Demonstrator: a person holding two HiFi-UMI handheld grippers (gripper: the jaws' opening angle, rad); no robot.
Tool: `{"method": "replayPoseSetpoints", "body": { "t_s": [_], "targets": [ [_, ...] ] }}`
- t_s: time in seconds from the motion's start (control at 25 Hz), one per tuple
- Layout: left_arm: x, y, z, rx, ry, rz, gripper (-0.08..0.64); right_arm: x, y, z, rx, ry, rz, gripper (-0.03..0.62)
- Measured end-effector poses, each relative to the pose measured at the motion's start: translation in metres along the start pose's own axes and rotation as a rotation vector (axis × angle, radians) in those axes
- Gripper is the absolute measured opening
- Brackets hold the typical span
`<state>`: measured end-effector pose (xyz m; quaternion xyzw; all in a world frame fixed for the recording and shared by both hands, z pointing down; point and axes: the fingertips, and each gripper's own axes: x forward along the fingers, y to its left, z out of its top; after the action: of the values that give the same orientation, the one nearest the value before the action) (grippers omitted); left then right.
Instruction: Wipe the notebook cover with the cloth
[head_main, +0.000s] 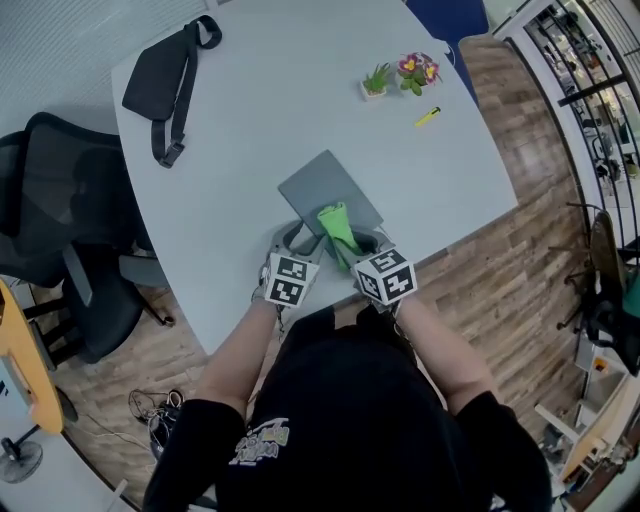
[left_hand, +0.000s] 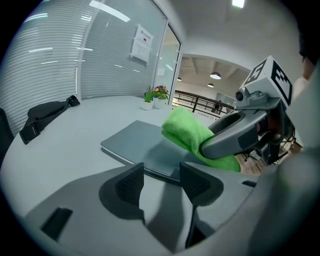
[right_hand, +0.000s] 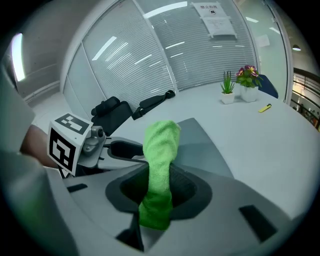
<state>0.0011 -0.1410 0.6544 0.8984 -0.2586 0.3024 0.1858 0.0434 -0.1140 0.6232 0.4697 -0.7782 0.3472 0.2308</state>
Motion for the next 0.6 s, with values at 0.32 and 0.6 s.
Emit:
{"method": "replayPoseSetpoints", "body": {
  "t_s": [0.32,0.6],
  "targets": [
    [0.002,0.001,-0.006,0.0,-0.003,-0.009,0.216,0.016,0.012,-0.024,-0.028,0.072,0.0,0.11],
    [0.003,0.002,-0.006,-0.002,0.005,-0.013,0.216,0.021,0.01,-0.028,-0.084,0.086,-0.011,0.112]
  ]
}}
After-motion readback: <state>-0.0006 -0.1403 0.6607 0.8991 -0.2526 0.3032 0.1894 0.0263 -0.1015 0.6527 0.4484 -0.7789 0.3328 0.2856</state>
